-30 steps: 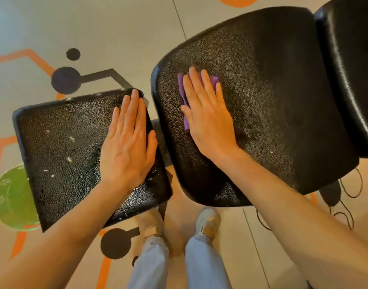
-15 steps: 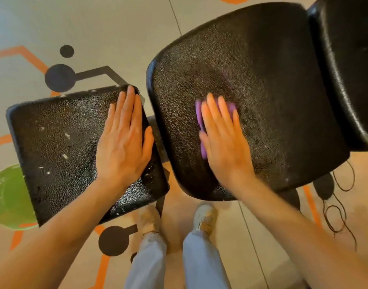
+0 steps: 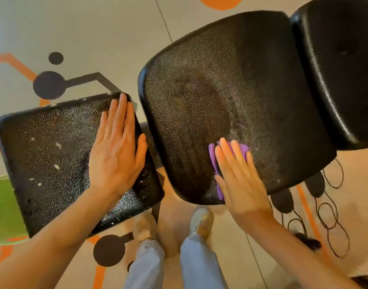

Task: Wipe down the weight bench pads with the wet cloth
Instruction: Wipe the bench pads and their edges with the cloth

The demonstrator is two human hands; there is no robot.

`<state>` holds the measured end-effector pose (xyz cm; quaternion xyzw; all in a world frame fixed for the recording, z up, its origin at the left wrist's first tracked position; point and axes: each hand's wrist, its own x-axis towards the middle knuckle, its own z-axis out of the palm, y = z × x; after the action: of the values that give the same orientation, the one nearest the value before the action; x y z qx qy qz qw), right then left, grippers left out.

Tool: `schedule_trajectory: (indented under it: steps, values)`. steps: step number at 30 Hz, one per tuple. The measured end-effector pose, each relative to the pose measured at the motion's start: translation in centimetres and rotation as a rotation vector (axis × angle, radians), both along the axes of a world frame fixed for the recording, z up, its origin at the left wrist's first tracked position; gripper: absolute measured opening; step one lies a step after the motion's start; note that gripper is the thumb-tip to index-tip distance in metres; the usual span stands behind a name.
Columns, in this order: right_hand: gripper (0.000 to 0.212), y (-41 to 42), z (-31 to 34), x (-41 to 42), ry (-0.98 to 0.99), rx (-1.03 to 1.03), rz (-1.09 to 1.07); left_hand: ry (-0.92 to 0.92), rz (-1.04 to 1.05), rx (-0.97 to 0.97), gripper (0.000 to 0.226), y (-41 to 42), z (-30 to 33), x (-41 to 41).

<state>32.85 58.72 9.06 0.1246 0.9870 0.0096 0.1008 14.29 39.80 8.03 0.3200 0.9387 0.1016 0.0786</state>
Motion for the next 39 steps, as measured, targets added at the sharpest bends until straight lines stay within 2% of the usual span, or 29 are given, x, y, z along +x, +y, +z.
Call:
schedule_trajectory:
  steps: [3, 8, 10, 14, 16, 20, 22, 26, 28, 29, 32, 34, 35, 37, 39]
  values:
    - [0.059, 1.1, -0.2, 1.2, -0.033, -0.019, 0.056, -0.016, -0.045, -0.009, 0.066, -0.2, 0.4, 0.0]
    - [0.055, 4.4, -0.5, -10.4, 0.153, -0.031, -0.175, -0.057, -0.223, 0.006, 0.066, 1.0, 1.0, 3.3]
    - [0.057, 3.0, -0.9, -8.6, 0.164, -0.047, -0.226, -0.081, -0.297, 0.021, 0.067, 1.5, 0.9, 5.2]
    - [0.059, -2.9, -0.2, 1.6, 0.046, -0.054, -0.129, -0.108, -0.381, 0.005, 0.068, 1.2, 0.1, 6.8]
    - [0.057, -0.6, -0.7, 0.7, 0.049, -0.068, -0.091, -0.119, -0.396, -0.003, 0.068, 1.0, -0.1, 6.7]
    - [0.056, 6.7, -0.3, -9.2, 0.192, -0.018, -0.405, -0.099, -0.403, -0.024, 0.069, 1.2, -0.2, 6.7]
    - [0.057, 5.9, -0.7, -9.2, 0.227, -0.027, -0.509, -0.109, -0.407, -0.026, 0.069, 1.2, -0.1, 6.8]
    - [0.059, -3.5, -0.3, 0.0, 0.068, -0.048, -0.279, -0.12, -0.408, -0.041, 0.069, 1.1, 0.0, 6.8]
    - [0.058, -1.7, -0.7, 0.8, 0.046, -0.06, -0.159, -0.112, -0.404, -0.05, 0.069, 1.2, 0.1, 6.7]
    - [0.057, 0.7, -0.9, -0.5, 0.042, -0.008, -0.185, -0.109, -0.407, -0.058, 0.069, 1.3, 0.1, 6.7]
    - [0.055, 6.8, -0.3, -5.8, 0.183, 0.002, -0.602, -0.1, -0.41, -0.078, 0.068, 1.3, 0.2, 6.6]
    - [0.057, 4.9, -0.4, -6.3, 0.248, 0.01, -0.757, -0.098, -0.415, -0.091, 0.069, 1.3, 0.1, 6.7]
    - [0.059, 2.1, -0.8, -5.1, 0.225, 0.022, -0.713, -0.099, -0.416, -0.098, 0.069, 1.3, 0.1, 6.7]
    - [0.058, -4.4, -0.5, -1.6, 0.108, -0.023, -0.475, -0.101, -0.422, -0.099, 0.07, 1.2, 0.2, 6.6]
    - [0.056, -4.9, -0.5, 1.0, 0.063, -0.061, -0.251, -0.094, -0.427, -0.092, 0.069, 1.2, 0.2, 6.6]
